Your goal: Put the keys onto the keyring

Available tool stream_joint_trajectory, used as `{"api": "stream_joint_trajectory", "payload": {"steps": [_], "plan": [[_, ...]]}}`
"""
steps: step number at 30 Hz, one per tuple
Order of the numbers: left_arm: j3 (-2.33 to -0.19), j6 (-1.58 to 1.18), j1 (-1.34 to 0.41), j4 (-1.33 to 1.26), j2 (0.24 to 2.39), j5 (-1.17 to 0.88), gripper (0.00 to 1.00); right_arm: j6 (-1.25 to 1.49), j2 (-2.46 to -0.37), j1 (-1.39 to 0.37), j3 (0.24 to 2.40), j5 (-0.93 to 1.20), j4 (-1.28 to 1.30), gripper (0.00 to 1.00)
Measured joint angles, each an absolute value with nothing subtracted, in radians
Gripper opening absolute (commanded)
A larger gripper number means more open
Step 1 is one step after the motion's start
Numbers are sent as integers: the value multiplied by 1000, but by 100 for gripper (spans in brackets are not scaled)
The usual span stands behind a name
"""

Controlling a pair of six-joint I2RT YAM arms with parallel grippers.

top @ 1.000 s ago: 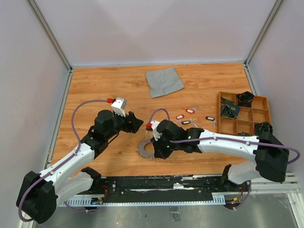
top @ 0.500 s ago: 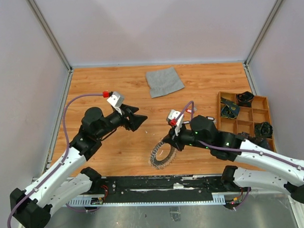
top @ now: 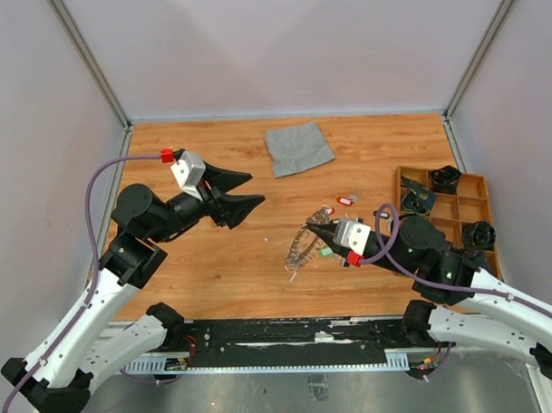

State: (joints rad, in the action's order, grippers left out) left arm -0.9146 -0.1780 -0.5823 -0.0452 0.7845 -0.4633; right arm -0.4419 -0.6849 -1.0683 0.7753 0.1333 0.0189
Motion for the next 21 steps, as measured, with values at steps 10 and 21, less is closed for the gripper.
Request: {"api": "stream_joint_trajectory", "payload": {"steps": [10,21], "plan": [[-1023,-118,-636,29,817,-476,63,-490,-734,-1068,735,231,-364,0],[-1050,-142,-637,20,802,-501,60,-323,-788,-1068,723,286,-698,0]]}}
